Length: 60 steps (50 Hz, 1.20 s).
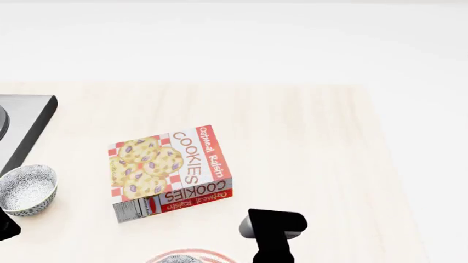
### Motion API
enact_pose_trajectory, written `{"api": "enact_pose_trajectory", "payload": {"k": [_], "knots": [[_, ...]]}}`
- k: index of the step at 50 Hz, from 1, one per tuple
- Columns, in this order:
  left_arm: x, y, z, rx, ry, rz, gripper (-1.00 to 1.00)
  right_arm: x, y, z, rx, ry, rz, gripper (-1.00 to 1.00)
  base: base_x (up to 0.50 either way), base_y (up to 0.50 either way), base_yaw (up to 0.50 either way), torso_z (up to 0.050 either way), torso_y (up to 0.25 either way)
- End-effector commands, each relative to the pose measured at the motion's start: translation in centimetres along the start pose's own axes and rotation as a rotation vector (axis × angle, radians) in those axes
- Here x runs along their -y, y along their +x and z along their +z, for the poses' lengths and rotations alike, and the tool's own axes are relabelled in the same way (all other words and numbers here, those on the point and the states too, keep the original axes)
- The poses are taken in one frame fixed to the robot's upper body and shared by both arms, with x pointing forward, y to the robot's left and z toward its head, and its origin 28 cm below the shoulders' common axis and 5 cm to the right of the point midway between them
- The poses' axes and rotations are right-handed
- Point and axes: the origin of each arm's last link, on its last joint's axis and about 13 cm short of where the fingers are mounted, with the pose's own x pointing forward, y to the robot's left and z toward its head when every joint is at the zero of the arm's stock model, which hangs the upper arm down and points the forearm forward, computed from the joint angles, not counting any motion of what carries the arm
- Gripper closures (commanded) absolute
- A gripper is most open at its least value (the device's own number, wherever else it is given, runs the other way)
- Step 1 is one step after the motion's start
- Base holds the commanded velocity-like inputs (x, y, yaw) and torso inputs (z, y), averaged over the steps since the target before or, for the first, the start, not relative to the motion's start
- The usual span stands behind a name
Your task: Pick the akita bowl next to the plate and place it on the plate.
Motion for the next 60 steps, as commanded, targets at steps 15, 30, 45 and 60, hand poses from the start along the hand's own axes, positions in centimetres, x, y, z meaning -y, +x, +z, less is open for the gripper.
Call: {"api": "enact_pose_trajectory", "payload": {"k": [15, 30, 45, 60], "knots": [[0.0, 0.0, -0.2, 0.010, -0.019, -0.001, -1.00, -0.2, 0.3, 0.1, 0.038, -0.012, 0.038, -1.00, 0.00, 0.00, 0.00, 0.000, 0.000], [0.0, -0.1, 0.5, 0.010, -0.019, -0.001, -1.00, -1.7, -1.6, 1.3, 0.098, -0.104, 0.050, -1.00, 0.00, 0.00, 0.00, 0.000, 0.000], [0.0, 0.0, 0.5, 0.009, -0.019, 0.000, -1.00, -3.7, -4.9, 3.3, 0.184, -0.224, -0.002, -1.00, 0.00, 0.00, 0.00, 0.000, 0.000], [0.0, 0.0, 0.4, 0.009, -0.020, -0.003, -1.00, -4.2, -6.5, 2.9, 0.321, -0.288, -0.114, -1.00, 0.00, 0.00, 0.00, 0.000, 0.000]]}}
